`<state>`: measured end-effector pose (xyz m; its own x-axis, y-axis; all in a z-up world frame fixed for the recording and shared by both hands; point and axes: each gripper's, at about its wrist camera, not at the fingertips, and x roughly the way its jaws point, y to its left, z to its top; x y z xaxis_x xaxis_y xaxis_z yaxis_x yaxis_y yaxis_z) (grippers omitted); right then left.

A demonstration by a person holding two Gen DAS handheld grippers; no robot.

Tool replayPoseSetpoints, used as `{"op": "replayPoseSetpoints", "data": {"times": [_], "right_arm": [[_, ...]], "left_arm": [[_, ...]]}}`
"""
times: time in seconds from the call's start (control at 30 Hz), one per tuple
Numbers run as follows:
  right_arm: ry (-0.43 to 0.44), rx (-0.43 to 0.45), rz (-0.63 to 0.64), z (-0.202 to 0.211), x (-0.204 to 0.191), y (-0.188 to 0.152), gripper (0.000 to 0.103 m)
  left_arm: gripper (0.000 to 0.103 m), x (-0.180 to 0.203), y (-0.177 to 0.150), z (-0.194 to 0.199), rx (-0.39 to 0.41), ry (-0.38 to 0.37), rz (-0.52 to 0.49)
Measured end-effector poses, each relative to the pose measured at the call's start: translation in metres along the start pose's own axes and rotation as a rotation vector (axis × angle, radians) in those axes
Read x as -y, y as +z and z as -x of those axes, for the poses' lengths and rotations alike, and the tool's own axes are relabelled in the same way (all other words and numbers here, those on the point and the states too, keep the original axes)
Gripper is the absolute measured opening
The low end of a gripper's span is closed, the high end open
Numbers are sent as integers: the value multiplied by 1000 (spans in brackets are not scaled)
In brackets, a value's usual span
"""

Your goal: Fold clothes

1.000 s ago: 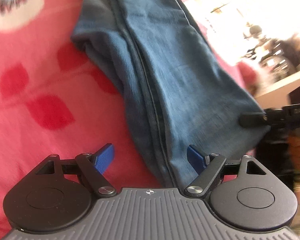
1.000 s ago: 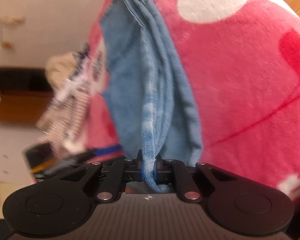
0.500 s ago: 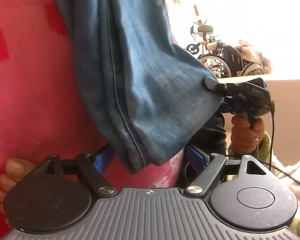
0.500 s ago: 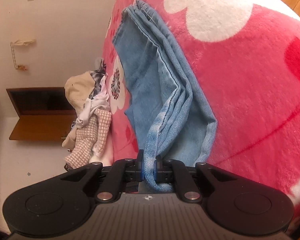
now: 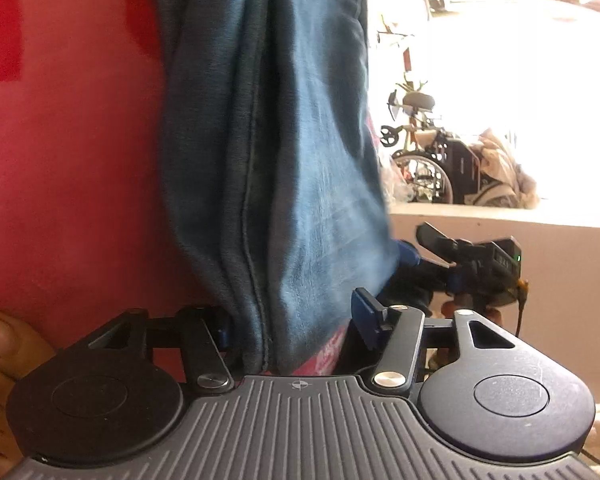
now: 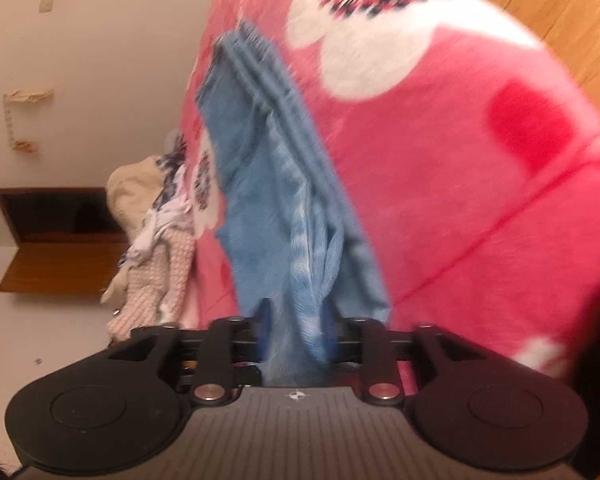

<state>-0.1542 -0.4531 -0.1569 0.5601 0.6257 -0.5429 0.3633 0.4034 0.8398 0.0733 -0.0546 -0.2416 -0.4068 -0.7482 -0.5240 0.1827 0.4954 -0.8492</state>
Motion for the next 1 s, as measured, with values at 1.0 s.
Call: {"op": "replayPoseSetpoints", "data": {"times": [1.0], "right_arm": [[50,-281,-289,-45,41,-7,66]], "left_arm": [[41,16,15,-16,56,-120,4]]}}
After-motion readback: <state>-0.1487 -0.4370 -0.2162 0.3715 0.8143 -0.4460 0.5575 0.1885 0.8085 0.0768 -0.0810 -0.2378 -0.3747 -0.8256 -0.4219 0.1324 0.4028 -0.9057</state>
